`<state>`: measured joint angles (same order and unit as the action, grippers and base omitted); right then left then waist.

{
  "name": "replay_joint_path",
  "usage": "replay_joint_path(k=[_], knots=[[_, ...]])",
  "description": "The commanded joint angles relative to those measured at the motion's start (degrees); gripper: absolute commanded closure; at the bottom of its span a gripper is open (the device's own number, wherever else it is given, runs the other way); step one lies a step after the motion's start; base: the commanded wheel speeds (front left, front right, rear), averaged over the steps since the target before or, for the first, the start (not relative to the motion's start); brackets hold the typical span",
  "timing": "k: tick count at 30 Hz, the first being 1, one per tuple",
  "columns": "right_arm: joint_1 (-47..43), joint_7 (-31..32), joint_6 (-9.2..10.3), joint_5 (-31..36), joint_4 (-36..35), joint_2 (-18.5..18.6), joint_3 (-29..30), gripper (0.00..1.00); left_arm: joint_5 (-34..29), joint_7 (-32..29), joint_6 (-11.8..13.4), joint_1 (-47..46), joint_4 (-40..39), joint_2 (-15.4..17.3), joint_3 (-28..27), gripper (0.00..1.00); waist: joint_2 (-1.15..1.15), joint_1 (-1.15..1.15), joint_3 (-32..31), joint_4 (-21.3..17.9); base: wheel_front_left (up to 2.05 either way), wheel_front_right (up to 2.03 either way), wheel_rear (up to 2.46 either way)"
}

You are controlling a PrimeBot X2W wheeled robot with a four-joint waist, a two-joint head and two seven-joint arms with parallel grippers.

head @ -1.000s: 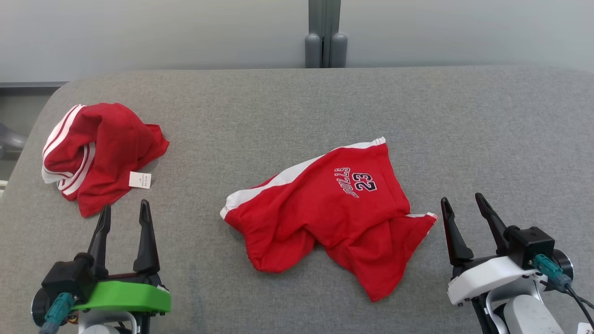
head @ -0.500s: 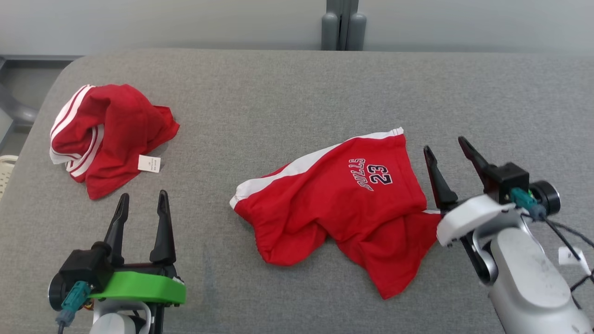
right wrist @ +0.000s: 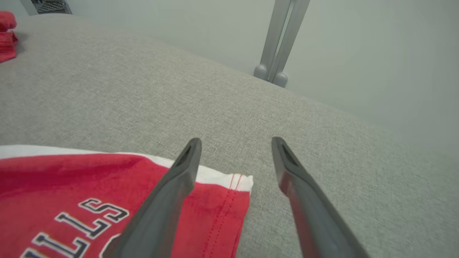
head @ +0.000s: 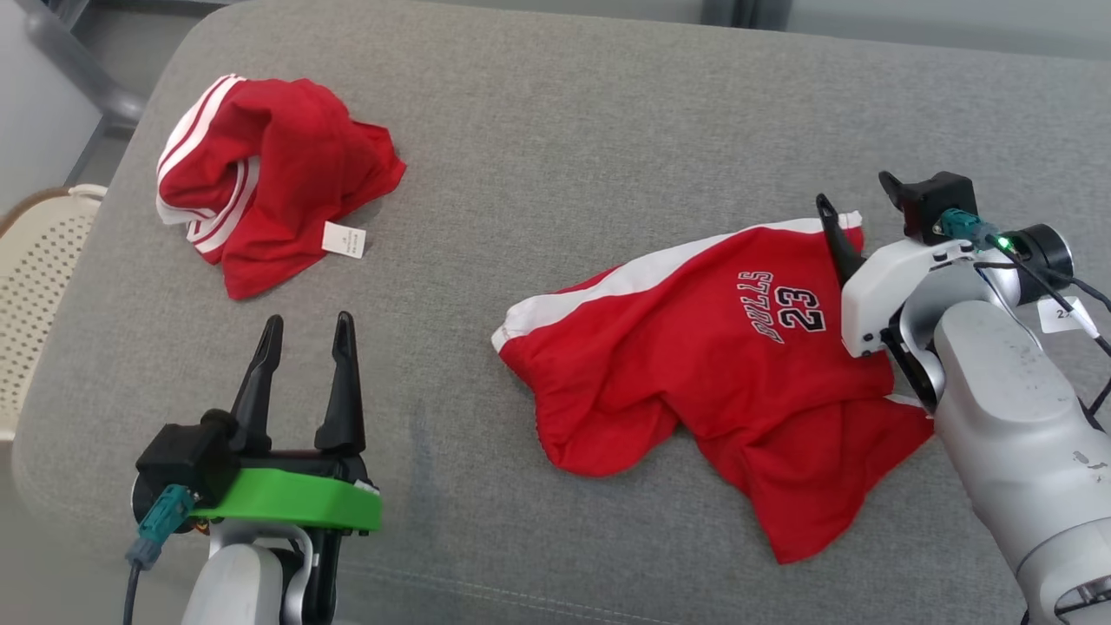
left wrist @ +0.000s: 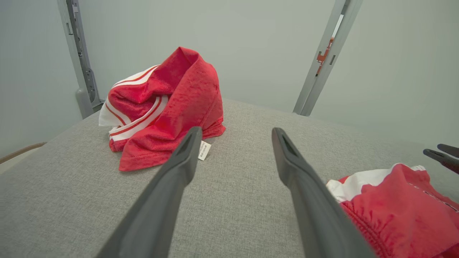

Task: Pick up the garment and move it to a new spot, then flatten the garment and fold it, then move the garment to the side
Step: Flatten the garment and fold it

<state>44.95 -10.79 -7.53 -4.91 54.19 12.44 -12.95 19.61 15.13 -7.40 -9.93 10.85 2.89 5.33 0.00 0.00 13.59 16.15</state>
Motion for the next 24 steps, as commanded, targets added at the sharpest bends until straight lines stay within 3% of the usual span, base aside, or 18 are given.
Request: replay_joint_path(k=[1,8,10,17,24], knots=[[0.6,0.4,0.08,0.1,2.0,0.8,-0.1,0.0,0.4,0.0,-0.1,-0.8,-0.1,0.0,0.1,0.0,0.0,0.0,2.1,2.4,0.0,0.0,0.0],[2.8,1.1,0.08,-0.8,10.9,1.8,0.0,0.0,1.6,0.0,-0.1,-1.3,-0.4,0.0,0.7,0.0,0.0,0.0,3.4,3.3,0.0,0.0,0.0],[3.4,1.2,0.08,-1.5,12.5,1.3,-0.3,0.98,1.9,0.0,-0.1,-1.5,-0.4,0.0,0.7,0.0,0.0,0.0,3.7,3.4,0.0,0.0,0.0],[7.0,-2.3,0.11,-3.2,13.4,2.4,-1.7,1.0,2.0,0.0,-0.1,-1.7,-0.1,0.0,0.3,0.0,0.0,0.0,3.4,2.2,0.0,0.0,0.0],[13.2,-4.4,0.1,-2.0,9.2,5.3,-1.1,1.0,1.4,0.0,-0.1,-1.8,-0.1,0.0,-0.4,0.0,0.0,0.0,2.3,0.5,0.0,0.0,0.0]])
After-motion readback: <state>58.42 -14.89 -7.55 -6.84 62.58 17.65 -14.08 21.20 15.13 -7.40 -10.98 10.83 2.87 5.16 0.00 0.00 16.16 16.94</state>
